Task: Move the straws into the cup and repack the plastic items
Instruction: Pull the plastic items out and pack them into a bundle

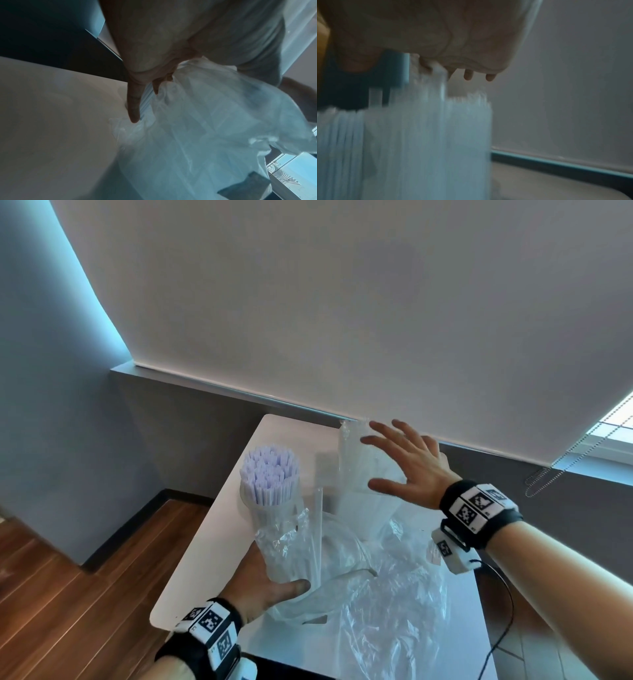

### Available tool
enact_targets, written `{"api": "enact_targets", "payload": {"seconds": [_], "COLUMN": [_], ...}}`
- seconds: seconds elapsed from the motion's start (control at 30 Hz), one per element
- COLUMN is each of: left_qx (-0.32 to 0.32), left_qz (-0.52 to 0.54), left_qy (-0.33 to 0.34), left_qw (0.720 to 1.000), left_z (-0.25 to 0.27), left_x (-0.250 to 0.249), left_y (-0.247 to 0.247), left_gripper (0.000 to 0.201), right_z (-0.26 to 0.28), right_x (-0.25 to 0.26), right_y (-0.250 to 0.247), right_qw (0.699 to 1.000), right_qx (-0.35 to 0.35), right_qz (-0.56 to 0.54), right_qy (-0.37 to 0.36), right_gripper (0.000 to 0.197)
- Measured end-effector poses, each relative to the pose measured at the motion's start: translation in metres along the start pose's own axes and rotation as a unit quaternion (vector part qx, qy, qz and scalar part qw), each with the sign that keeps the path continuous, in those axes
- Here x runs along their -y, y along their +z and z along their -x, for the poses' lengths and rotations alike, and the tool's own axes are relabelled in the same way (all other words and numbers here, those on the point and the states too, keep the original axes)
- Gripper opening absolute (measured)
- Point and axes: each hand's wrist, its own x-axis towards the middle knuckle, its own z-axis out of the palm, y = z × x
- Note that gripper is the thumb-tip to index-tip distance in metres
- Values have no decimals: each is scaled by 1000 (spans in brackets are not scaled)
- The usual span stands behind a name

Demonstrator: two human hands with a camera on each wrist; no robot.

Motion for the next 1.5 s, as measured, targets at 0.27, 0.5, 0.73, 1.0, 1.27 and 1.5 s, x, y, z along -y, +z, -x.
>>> {"api": "enact_targets", "payload": {"seconds": [0.27, 0.5, 0.73, 1.0, 1.27, 1.5], "left_qx": [-9, 2, -6, -12, -11, -9], "left_qz": [-4, 4, -10, -9, -12, -20], "left_qy": [6, -7, -6, 1, 13, 3], "left_qw": [1000, 1000, 1000, 1000, 1000, 1000], "left_z": [-3, -4, -4, -4, -4, -5], "left_x": [2, 5, 1, 2, -1, 2], "left_y": [2, 0, 2, 4, 8, 5], "left_gripper": [104, 102, 97, 96, 90, 100], "right_z": [-24, -40, -39, -52, -62, -51], "right_x": [-1, 13, 30, 24, 13, 26], "right_y": [22, 21, 35, 43, 27, 7], "right_qw": [1000, 999, 999, 974, 997, 992], "right_qx": [-13, 21, -5, -125, 3, -107], "right_qz": [2, -48, -32, -170, 3, 6], "right_qy": [14, 10, 32, 82, 76, 64], "right_gripper": [70, 60, 59, 28, 41, 41]}}
